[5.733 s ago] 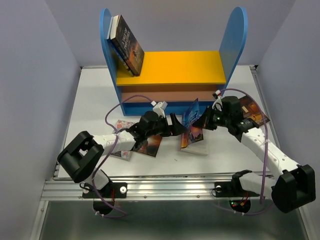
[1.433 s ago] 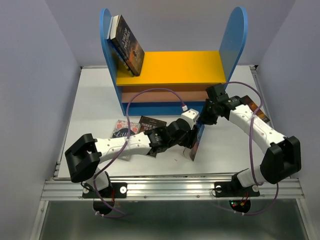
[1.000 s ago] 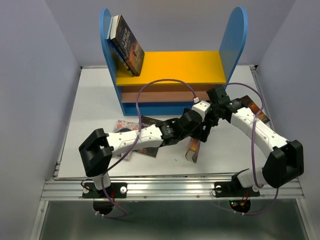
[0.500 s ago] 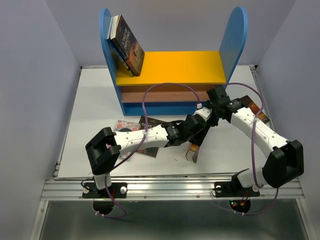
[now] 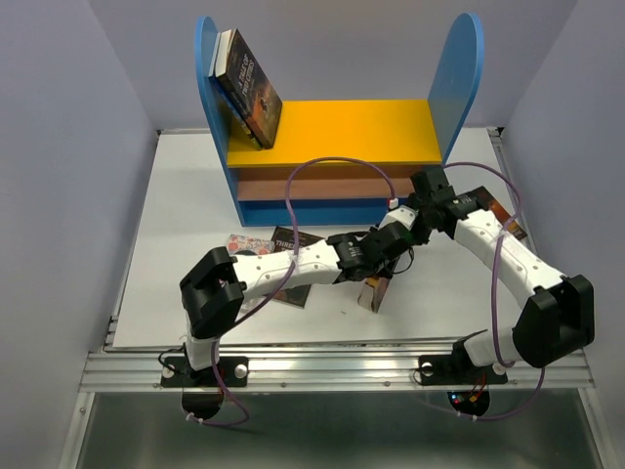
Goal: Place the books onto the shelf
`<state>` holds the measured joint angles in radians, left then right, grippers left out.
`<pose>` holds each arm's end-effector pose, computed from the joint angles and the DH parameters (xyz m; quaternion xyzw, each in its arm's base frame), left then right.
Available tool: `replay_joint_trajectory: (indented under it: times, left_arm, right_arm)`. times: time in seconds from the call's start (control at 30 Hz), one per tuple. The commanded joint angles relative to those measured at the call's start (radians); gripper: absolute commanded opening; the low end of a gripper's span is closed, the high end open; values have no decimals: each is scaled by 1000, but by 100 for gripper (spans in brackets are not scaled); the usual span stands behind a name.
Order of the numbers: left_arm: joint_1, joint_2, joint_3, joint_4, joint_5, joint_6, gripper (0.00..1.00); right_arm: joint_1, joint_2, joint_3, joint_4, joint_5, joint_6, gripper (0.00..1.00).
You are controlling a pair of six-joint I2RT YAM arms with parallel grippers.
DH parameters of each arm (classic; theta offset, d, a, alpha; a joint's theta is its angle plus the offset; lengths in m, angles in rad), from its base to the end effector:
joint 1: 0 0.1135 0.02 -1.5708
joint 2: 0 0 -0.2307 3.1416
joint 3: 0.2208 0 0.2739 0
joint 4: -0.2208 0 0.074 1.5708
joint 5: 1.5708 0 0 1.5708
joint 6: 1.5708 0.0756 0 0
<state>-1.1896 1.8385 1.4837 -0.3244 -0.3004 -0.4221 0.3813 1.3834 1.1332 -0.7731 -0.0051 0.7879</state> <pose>0.1942 -0.4244 0.2075 0.2742 0.8514 -0.2141 0.3926 0.3049 0.1227 0.2044 0.1937 0.9431 0.1512 0.2241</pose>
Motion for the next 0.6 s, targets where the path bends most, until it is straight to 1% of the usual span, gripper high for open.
replay_joint_trajectory:
  times: [0.0,0.03,0.07,0.1,0.13,0.2,0.23,0.3,0.33,0.37,0.47,0.57]
  left_arm:
    - [-1,36,58,-10,3,63,0]
    - [-1,28,43,-2,-12,63,0]
    - [-1,19,33,5,-25,60,0]
    - [-1,-2,8,28,-46,52,0]
    - [1,-14,-6,42,-52,54,0]
    - [1,-53,-28,67,-89,55,0]
    - [-1,-64,-46,83,-110,49,0]
    - [-1,-117,-75,122,-146,60,0]
    - [-1,-137,-118,175,-181,72,0]
    - [1,-159,-137,203,-195,83,0]
    - [-1,-220,-186,263,-259,98,0]
    - [1,-271,-212,300,-321,105,0]
  right_arm:
    - [45,-46,11,47,-26,-49,15]
    - [45,-52,19,49,-19,-47,21]
    - [45,-60,26,49,-3,-46,31]
    - [45,-64,46,48,-1,-42,49]
    - [45,-67,57,46,13,-42,56]
    - [45,-73,100,34,65,-44,81]
    - [45,-73,118,17,103,-45,100]
    - [45,-76,157,-5,163,-45,100]
    - [45,-78,196,-27,195,-47,100]
    - [45,-83,220,-35,264,-50,100]
    - [36,-119,316,-43,384,-58,100]
    - [36,-171,368,-23,434,-59,100]
